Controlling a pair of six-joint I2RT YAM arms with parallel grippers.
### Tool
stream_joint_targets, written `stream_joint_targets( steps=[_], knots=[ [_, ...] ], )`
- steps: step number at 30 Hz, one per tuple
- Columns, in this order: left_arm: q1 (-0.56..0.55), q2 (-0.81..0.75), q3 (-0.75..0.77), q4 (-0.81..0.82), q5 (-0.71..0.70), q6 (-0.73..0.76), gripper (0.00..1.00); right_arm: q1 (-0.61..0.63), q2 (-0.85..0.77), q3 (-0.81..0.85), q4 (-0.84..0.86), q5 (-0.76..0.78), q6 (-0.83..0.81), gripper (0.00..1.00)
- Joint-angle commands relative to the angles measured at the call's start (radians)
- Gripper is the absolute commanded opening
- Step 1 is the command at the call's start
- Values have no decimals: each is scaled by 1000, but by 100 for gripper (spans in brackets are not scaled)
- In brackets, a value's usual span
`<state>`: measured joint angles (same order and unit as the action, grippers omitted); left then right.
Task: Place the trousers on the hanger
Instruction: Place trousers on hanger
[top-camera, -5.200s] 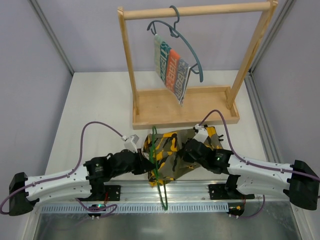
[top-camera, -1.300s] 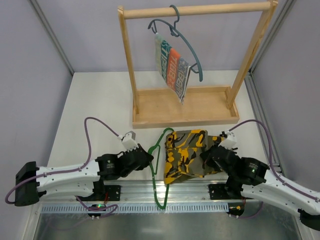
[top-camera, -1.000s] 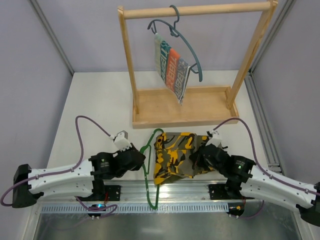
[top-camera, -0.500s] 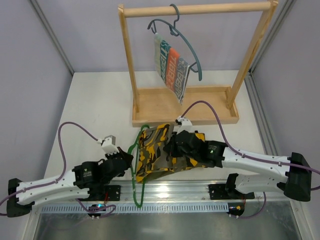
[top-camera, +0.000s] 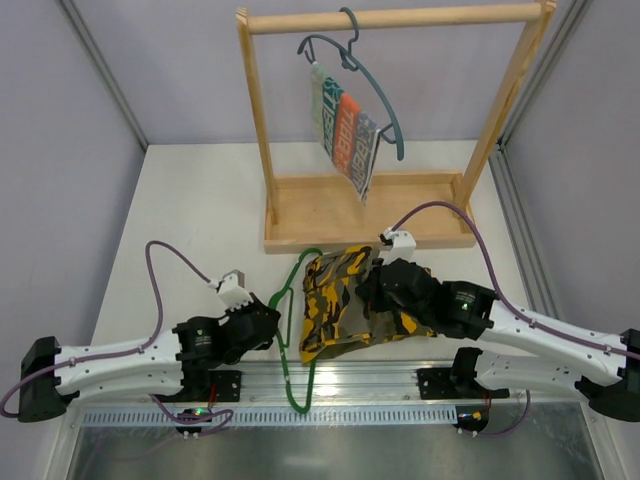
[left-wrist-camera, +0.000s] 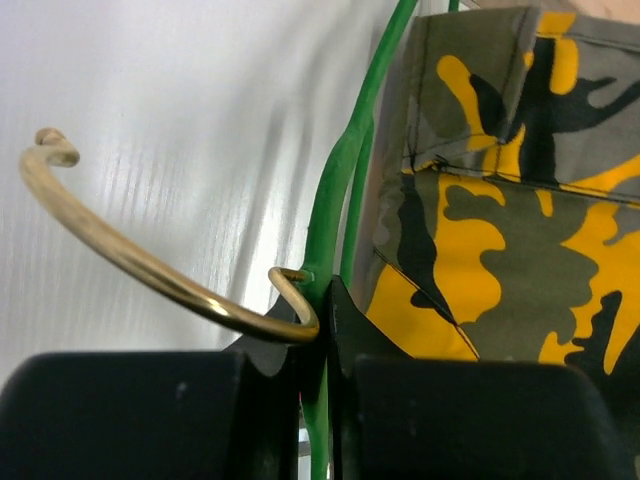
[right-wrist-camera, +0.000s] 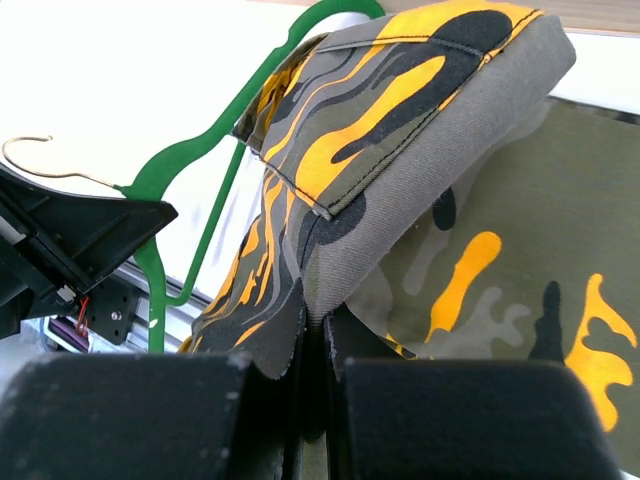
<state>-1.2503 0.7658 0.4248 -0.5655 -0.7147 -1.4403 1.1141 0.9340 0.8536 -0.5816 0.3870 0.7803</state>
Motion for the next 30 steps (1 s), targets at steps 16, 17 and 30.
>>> stream_joint_targets(
  steps=[16,17,30],
  knots=[
    [11,-243,-181,314,83,262,0,7,164,39,273,-152,-59,4],
    [11,-235,-179,300,80,250,0,19,186,59,278,-152,-62,4],
    [12,-37,-143,49,-12,-12,0,30,131,246,143,-85,-144,4]
  ],
)
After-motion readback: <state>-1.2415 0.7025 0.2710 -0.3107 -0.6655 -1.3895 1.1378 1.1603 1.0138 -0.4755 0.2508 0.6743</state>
